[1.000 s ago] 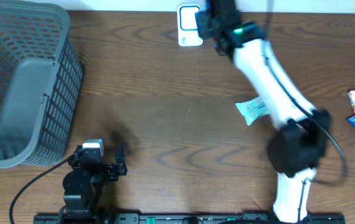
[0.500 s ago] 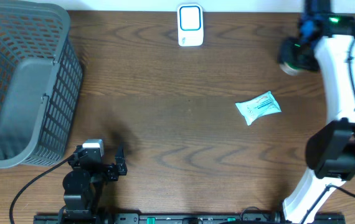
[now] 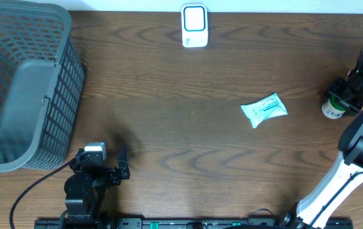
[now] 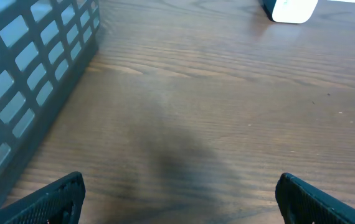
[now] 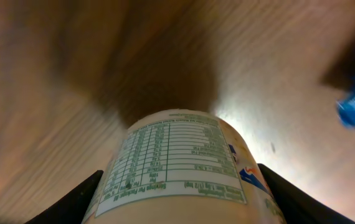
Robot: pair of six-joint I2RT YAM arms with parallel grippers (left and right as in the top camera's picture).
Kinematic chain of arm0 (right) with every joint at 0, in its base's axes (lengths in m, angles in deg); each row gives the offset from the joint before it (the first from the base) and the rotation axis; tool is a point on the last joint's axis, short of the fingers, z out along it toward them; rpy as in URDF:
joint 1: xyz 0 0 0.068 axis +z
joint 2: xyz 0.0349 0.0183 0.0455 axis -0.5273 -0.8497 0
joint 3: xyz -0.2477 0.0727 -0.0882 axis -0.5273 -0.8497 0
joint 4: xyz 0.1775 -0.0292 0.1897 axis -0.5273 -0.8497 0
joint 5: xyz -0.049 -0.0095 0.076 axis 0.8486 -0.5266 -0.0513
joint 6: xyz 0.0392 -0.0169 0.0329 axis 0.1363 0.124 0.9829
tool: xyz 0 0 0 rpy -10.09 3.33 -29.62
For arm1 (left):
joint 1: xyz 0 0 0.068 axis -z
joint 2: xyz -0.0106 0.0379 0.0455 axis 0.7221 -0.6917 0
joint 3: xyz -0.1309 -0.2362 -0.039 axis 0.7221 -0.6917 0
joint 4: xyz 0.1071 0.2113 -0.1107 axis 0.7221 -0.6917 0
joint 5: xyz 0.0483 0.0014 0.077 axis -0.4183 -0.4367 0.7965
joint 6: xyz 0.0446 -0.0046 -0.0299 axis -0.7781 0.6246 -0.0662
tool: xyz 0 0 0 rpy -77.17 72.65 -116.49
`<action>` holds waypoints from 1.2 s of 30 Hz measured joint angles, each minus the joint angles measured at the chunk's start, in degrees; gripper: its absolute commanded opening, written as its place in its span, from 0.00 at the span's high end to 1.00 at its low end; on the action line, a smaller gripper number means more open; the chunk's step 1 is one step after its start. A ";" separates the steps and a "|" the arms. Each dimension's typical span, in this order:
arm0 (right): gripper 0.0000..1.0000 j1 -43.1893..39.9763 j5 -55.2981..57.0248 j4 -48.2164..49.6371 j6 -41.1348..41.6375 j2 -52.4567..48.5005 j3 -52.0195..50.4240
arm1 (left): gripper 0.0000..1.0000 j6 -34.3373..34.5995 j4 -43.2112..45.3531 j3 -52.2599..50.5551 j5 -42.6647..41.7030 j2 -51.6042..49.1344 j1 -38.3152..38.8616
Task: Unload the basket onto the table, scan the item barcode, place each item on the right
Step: 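Carry the jar to the far right and release it, then reach the right gripper to the light-green wipes pack and grasp it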
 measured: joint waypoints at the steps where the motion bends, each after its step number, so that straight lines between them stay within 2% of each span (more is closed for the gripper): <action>1: 0.56 -0.39 0.92 0.83 0.02 -0.92 -0.11 | 0.02 0.00 0.00 0.00 0.00 0.00 0.00; 3: 0.55 -1.16 2.23 1.73 0.28 -1.64 -0.17 | 0.02 0.00 0.00 0.00 0.00 -0.02 0.00; 5: 0.41 -2.12 4.31 3.06 0.61 -1.64 -0.15 | 0.02 0.00 0.02 0.00 0.00 0.00 0.00; 6: 0.29 -2.78 4.96 3.54 0.68 -1.64 -0.13 | 0.02 0.00 0.00 0.00 0.00 -0.02 0.00; 7: 0.01 -3.50 5.33 3.78 1.01 -1.64 -0.13 | 0.02 0.00 0.00 0.00 0.00 -0.02 0.00; 14: 0.01 -6.75 3.85 0.09 1.49 -1.66 3.41 | 0.02 0.00 0.00 0.00 0.00 -0.02 0.00; 21: 0.01 -3.78 -2.69 -16.68 1.92 -1.46 22.45 | 0.02 0.00 0.00 0.00 0.00 -0.02 0.00; 25: 0.01 -0.72 -4.57 -23.17 4.50 0.09 27.78 | 0.02 0.00 0.00 0.00 0.00 0.00 0.00; 28: 0.01 2.10 -6.49 -28.76 8.20 2.40 28.50 | 0.02 0.00 0.00 0.00 0.00 0.00 0.00; 36: 0.01 10.51 -15.91 -27.50 15.67 4.52 27.34 | 0.02 0.00 0.00 0.00 0.00 -0.02 0.00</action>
